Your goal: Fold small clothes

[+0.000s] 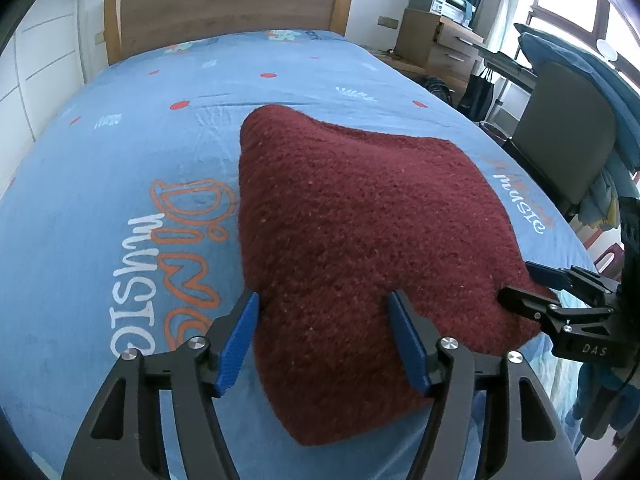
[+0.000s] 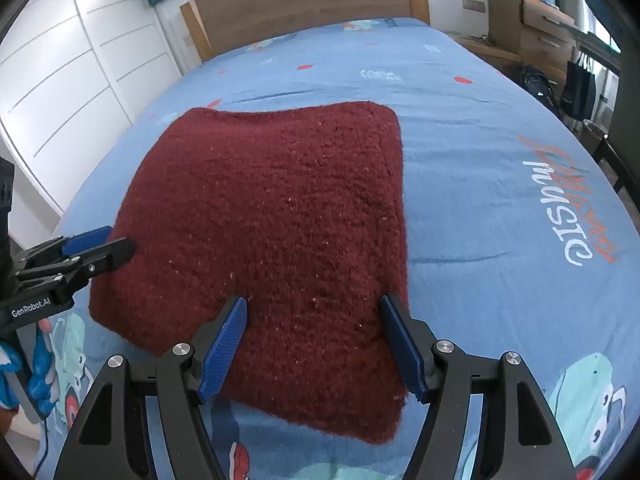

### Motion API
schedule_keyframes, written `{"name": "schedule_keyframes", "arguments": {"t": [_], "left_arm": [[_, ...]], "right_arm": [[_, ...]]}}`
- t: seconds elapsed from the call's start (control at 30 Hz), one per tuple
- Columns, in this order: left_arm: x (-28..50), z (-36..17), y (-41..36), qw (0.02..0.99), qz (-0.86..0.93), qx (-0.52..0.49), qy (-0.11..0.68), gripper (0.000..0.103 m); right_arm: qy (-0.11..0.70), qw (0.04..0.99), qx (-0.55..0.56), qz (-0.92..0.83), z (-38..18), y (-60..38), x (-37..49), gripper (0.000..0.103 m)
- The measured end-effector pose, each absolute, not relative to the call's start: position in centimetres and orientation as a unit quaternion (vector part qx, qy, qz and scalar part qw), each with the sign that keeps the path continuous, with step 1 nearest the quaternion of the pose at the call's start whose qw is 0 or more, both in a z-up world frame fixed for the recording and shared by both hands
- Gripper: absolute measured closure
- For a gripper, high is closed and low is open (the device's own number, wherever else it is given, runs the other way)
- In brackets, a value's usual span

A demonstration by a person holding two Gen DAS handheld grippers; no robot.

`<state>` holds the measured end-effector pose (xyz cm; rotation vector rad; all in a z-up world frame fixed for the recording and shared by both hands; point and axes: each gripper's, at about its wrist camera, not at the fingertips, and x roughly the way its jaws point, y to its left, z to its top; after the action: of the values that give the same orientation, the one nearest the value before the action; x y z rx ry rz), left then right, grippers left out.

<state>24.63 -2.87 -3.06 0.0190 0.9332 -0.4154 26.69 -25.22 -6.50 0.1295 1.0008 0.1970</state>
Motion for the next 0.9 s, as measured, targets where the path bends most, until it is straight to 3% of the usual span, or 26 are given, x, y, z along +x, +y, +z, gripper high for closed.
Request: {"name": "schedule_keyframes", "arguments": {"t": [0.9], "left_arm": [[23.4, -2.8, -2.5, 0.874, -0.191, 0.018, 0.447, 0.035]], "right_arm": [[0.517, 0.848, 0.091, 0.076, -7.2, -27.4, 23.2, 0.032]]}}
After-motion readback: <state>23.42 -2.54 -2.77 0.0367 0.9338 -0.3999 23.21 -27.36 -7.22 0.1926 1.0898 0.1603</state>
